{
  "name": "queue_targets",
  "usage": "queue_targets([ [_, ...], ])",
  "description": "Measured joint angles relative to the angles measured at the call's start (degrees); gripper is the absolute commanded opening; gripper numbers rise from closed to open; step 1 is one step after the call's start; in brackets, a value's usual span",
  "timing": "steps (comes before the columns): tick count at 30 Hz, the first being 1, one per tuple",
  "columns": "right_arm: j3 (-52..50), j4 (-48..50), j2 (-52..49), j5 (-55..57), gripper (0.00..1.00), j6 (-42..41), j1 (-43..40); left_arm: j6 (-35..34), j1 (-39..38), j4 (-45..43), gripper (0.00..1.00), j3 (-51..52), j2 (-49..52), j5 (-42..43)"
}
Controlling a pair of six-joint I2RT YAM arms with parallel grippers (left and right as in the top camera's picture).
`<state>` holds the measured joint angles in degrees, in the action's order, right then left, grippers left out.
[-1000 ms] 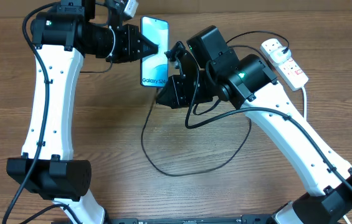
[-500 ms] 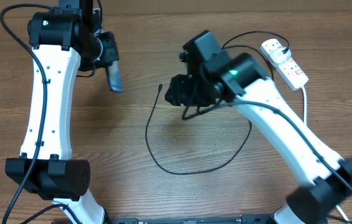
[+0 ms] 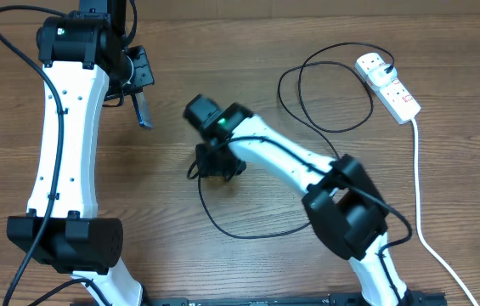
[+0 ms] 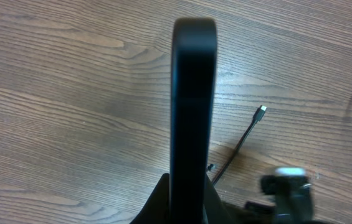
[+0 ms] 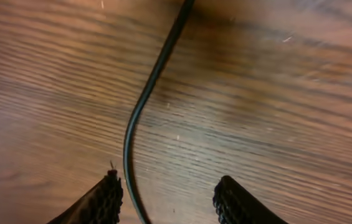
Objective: Plug charger to phone and switch on socket
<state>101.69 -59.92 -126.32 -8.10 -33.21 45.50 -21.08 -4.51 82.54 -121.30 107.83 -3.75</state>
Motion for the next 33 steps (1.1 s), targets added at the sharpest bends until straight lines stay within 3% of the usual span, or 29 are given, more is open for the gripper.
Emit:
queue_targets([
  [8, 0.0, 1.31, -0.66, 4.98, 0.46, -2.73, 7.56, 0.0, 0.0, 0.22, 0.04, 0.0, 0.0, 0.02],
  [16, -0.37, 1.9, -1.05, 6.56, 0.33, -5.73, 7.48, 0.0, 0.0, 0.24, 0.04, 0.0, 0.0, 0.0],
  [31, -5.2, 2.73, -1.36, 5.25, 0.31, -8.0, 11.32, -1.55, 0.31, 0.17, 0.04, 0.04, 0.0, 0.0],
  [33, -5.33, 2.34, -1.33, 5.81, 0.25, -8.59, 12.26, -1.73, 0.44, 0.2, 0.04, 0.07, 0.0, 0.0],
])
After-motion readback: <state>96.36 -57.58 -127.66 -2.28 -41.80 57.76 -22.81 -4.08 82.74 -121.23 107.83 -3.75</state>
